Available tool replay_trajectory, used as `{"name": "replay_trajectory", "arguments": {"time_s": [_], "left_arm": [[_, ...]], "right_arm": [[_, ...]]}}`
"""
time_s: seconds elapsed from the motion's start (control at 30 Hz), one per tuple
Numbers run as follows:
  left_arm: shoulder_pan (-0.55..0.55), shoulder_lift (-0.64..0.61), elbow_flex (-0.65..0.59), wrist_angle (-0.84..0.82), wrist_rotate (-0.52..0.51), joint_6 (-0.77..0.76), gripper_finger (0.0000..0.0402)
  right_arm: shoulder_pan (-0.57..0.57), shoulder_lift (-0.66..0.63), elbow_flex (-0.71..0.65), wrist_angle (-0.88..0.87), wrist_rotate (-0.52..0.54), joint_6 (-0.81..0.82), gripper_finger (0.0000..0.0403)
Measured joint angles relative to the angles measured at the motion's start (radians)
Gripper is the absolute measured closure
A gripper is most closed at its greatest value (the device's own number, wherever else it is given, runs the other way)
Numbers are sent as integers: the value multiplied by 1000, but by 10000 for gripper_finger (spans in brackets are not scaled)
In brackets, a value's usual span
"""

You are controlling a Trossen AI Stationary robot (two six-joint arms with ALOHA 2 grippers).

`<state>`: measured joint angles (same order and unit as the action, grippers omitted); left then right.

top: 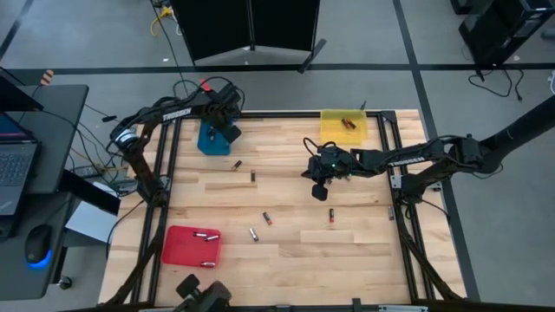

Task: Sort batteries
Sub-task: Put the silver battery into the red bin

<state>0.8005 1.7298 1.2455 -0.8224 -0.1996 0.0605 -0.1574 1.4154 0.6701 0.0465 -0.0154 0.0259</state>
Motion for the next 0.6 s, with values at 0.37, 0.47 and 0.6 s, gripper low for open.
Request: {"name": "replay_trajectory", "arguments": {"time_s": [0.37,0.47,0.6], "left_arm": [[-142,-337,-217,390,-8,-75,390],[-212,-418,-351,601,24,-65,392],[-301,-475,-538,944,87,-64,393]], "right_arm": [[0,-56,1,-49,-1,-1,389],[0,-58,1,-105,-7,14,390],[0,-52,1,-148,-8,100,380]]}}
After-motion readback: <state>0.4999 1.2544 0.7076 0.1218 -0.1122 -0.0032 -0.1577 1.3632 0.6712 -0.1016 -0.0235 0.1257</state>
